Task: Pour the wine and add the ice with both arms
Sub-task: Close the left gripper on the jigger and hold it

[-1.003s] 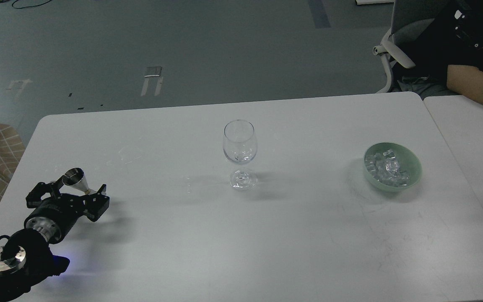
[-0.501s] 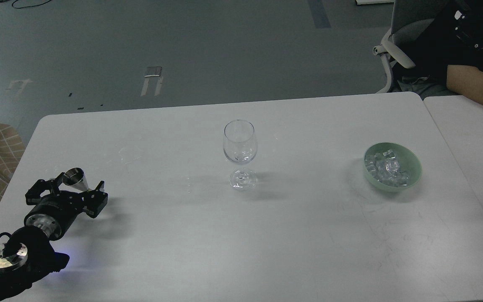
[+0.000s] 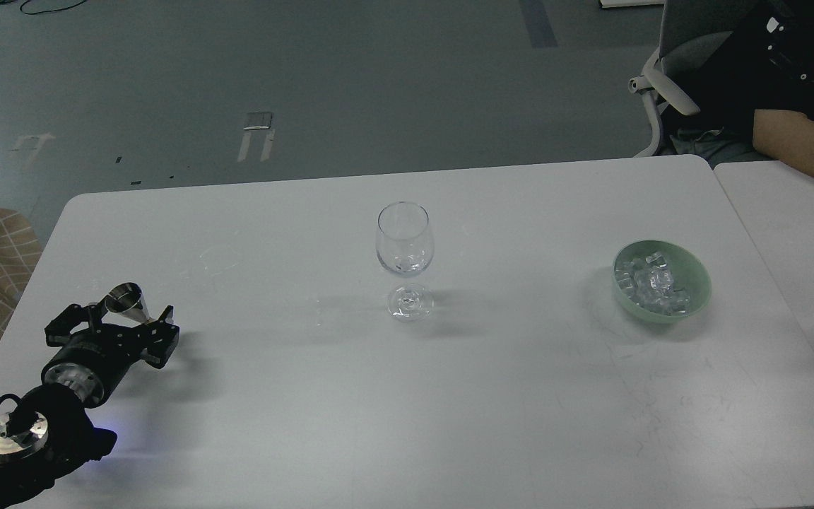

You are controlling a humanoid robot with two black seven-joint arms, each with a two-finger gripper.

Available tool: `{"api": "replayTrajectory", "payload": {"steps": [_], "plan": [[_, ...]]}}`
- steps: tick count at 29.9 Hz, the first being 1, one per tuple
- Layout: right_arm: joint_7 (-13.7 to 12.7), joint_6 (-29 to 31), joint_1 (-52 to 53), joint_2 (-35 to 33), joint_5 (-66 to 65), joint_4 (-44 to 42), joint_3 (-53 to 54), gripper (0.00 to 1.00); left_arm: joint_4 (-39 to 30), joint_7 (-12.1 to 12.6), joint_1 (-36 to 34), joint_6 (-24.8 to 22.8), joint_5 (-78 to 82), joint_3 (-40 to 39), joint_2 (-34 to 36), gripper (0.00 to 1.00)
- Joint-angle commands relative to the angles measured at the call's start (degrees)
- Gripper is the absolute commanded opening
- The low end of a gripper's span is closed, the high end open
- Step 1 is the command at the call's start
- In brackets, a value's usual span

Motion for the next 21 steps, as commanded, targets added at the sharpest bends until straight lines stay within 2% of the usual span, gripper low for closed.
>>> {"api": "replayTrajectory", "payload": {"steps": [1, 4, 8, 21], "plan": [[0.0, 0.0, 0.0, -0.03, -0.01, -0.06, 0.03, 1.0, -0.01, 0.0, 0.0, 0.0, -0.1, -0.09, -0.39, 0.8], [0.0, 0.0, 0.0, -0.03, -0.01, -0.06, 0.03, 1.0, 0.08, 0.0, 0.0, 0.0, -0.02, -0.71, -0.92, 0.76], [0.0, 0.0, 0.0, -0.03, -0.01, -0.06, 0.03, 1.0, 0.95, 0.0, 0.09, 0.0, 0.25, -0.79, -1.35, 0.65], [0.0, 0.0, 0.0, -0.03, -0.01, -0.06, 0.03, 1.0, 1.57, 0.0, 0.62, 0.0, 0.16, -0.88, -2.5, 0.61]]}}
